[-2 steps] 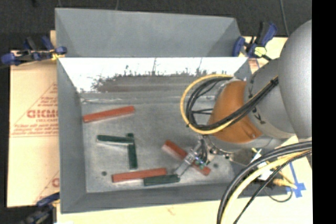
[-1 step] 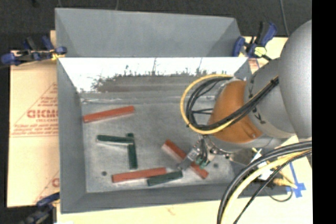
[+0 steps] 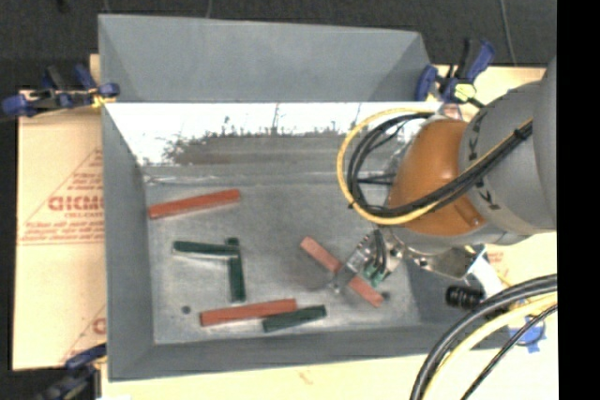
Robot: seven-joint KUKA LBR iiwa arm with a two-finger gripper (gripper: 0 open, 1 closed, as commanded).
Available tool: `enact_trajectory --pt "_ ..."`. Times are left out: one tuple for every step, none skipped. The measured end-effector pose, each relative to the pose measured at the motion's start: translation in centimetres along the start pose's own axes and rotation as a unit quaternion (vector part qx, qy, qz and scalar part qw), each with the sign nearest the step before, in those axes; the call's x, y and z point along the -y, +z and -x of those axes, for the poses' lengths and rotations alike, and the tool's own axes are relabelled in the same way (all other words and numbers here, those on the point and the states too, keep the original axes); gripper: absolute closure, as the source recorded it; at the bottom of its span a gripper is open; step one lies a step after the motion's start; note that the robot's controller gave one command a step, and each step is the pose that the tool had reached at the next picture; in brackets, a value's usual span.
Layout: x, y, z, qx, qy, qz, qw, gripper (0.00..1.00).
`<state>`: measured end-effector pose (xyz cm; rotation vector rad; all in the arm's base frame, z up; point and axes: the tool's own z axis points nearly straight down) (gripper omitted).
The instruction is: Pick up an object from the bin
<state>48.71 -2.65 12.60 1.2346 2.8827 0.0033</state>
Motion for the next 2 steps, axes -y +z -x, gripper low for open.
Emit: enact_trajectory --pt "-0.03 -2.17 0.12 -0.0008 -0.005 -0.001 1.0000 1.00" --pt "-0.07 -2.73 0.20 -0.0009 -0.009 -0.001 1.0000 1.00"
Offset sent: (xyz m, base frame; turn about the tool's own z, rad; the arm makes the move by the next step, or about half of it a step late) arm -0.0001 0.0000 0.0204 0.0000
